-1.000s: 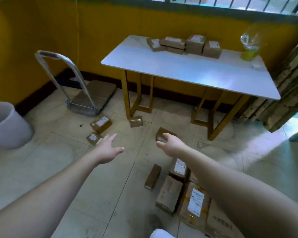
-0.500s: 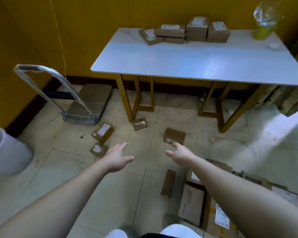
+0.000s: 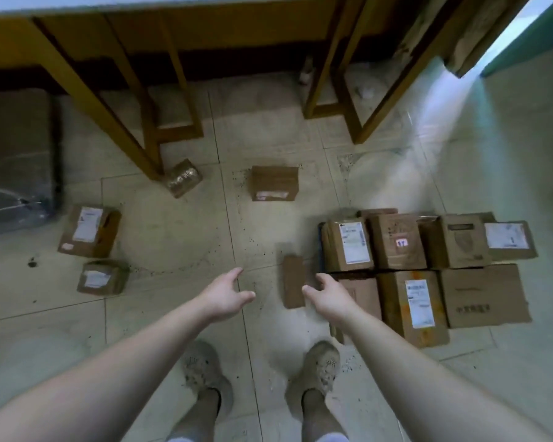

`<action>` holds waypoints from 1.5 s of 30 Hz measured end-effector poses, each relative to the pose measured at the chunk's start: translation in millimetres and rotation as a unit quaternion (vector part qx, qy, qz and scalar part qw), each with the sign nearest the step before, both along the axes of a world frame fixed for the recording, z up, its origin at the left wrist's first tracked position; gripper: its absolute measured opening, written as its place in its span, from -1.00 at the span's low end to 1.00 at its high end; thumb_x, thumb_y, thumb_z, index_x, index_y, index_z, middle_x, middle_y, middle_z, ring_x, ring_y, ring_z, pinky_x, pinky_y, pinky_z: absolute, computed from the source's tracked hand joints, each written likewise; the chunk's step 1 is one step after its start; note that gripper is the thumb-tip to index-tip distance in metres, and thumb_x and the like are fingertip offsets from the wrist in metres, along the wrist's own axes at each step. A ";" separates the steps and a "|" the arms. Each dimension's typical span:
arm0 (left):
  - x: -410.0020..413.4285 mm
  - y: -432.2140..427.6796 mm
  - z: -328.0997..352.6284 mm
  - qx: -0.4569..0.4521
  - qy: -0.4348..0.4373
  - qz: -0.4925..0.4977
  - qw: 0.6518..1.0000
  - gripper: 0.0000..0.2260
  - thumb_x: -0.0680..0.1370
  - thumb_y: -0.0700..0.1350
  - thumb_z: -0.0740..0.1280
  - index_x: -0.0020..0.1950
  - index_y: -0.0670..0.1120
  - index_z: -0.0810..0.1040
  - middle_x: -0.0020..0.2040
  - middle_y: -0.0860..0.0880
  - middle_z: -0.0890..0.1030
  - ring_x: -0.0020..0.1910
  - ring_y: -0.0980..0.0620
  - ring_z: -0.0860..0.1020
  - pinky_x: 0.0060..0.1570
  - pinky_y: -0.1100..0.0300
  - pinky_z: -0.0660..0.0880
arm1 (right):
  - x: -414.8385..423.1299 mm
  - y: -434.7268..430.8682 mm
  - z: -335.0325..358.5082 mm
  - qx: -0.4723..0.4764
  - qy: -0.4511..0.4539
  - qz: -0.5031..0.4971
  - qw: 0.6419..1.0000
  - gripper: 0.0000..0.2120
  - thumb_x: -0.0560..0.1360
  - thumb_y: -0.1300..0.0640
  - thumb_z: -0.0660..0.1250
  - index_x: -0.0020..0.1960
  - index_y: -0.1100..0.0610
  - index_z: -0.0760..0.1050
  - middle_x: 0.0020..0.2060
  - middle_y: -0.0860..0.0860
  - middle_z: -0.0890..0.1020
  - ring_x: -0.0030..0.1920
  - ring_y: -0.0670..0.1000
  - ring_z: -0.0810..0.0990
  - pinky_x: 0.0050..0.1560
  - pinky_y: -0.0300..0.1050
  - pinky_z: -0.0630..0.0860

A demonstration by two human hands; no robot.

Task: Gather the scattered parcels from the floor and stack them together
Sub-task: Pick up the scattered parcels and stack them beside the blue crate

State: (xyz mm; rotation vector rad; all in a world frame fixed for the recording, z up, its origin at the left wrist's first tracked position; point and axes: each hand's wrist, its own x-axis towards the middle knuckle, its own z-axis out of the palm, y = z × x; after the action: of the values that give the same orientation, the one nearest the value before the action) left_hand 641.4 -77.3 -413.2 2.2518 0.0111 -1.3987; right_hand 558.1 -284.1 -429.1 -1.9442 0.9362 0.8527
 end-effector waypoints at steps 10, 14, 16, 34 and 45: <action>-1.1 -66.8 -255.5 -0.035 0.116 0.137 0.983 -0.41 0.55 0.07 0.31 0.52 0.08 0.15 0.52 -0.06 0.22 0.37 -0.11 0.36 0.16 0.15 0.33 | 8.8 -21.4 -234.6 0.038 0.041 -0.027 0.998 -0.54 0.55 0.14 0.30 0.41 0.15 0.30 0.21 0.10 0.54 0.12 0.08 0.55 0.10 -0.05 0.54; -15.7 -90.9 -356.9 -0.036 0.126 0.210 0.969 -0.48 0.56 -0.03 0.32 0.49 0.06 0.24 0.44 -0.12 0.35 0.27 -0.10 0.44 0.11 0.13 0.36 | 3.5 -20.7 -332.9 0.019 0.068 -0.064 0.995 -0.53 0.56 0.04 0.27 0.41 0.18 0.29 0.27 0.14 0.47 0.23 0.13 0.49 0.26 0.06 0.44; -25.0 -102.0 -396.3 -0.026 0.121 0.242 0.962 -0.53 0.57 -0.04 0.29 0.47 0.06 0.29 0.40 -0.12 0.40 0.29 -0.12 0.43 0.23 0.06 0.39 | -0.7 -19.2 -373.0 0.006 0.073 -0.136 0.988 -0.46 0.56 0.01 0.25 0.45 0.20 0.21 0.32 0.16 0.41 0.29 0.18 0.42 0.32 0.10 0.36; -42.2 -33.8 -254.3 -0.129 0.030 0.315 0.940 -0.59 0.49 -0.09 0.41 0.24 0.15 0.32 0.03 0.12 0.46 -0.11 0.11 0.53 -0.44 0.32 0.46 | -14.3 48.6 -218.3 0.133 -0.120 -0.253 0.951 -0.66 0.61 0.06 0.12 0.38 -0.08 0.32 0.14 -0.12 0.55 0.08 -0.08 0.52 0.05 -0.15 0.48; -10.3 30.8 67.9 -0.321 0.018 0.278 0.905 -0.38 0.28 0.01 0.52 0.29 0.21 0.37 0.12 -0.02 0.62 0.00 0.00 0.65 -0.20 0.09 0.58 | -3.0 82.7 89.7 0.167 -0.315 -0.206 0.911 -0.35 0.55 -0.10 0.24 0.53 -0.23 -0.01 0.37 -0.02 0.37 0.27 -0.05 0.48 0.22 0.05 0.50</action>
State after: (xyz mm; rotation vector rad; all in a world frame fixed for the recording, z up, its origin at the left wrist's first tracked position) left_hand 631.1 -46.5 -345.3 1.5080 0.1666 -0.9452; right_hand 555.1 -201.5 -339.4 -1.4902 0.7050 0.0994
